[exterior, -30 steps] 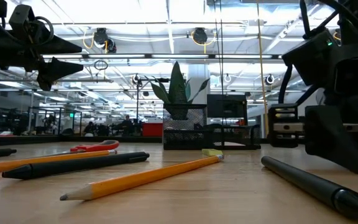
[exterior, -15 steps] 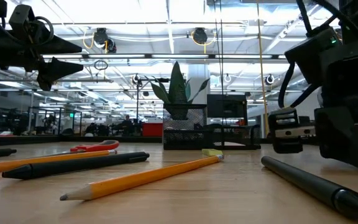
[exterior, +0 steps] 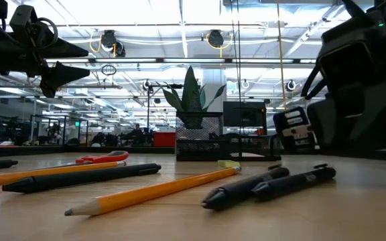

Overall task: Pick and place office supplies into organizer
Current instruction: Put the black pen into the black desk organizer

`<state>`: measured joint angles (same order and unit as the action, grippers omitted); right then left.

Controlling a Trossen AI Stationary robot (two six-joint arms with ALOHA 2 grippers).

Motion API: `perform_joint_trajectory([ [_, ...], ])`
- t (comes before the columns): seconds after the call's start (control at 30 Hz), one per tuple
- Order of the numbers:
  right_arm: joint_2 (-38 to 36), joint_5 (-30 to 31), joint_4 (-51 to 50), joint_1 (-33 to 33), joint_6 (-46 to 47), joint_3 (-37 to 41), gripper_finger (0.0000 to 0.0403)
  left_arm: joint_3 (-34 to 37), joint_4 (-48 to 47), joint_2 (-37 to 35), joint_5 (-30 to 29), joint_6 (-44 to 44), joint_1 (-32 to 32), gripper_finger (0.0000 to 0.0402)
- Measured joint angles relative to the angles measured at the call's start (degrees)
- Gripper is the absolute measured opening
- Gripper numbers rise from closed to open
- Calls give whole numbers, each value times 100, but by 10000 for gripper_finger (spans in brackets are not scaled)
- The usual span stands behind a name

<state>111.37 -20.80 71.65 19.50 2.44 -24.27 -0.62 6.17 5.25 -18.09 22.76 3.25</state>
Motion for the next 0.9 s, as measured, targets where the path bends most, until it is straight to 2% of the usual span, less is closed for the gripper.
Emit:
perform_joint_trajectory([
  [0.17, -2, 591, 88, 140, 129, 0, 27, 0, -2, -2, 0, 0, -1, 255],
  [0.27, -2, 577, 129, 145, 82, 0, 16, 0, -2, -2, 0, 0, 0, 255],
  [0.37, -11, 616, 12, 140, -280, -9, 12, 0, -2, -2, 0, 0, -1, 255],
  [0.43, -11, 865, -175, 142, -618, -7, 11, 0, 0, -1, 0, 0, -1, 255],
  [0.53, -11, 1151, -300, 160, -645, -4, 11, 1, -2, -2, 0, 0, 0, 255],
  [0.9, -11, 1023, 41, 151, -371, 221, 8, 2, -2, 0, 0, 0, 0, 255],
])
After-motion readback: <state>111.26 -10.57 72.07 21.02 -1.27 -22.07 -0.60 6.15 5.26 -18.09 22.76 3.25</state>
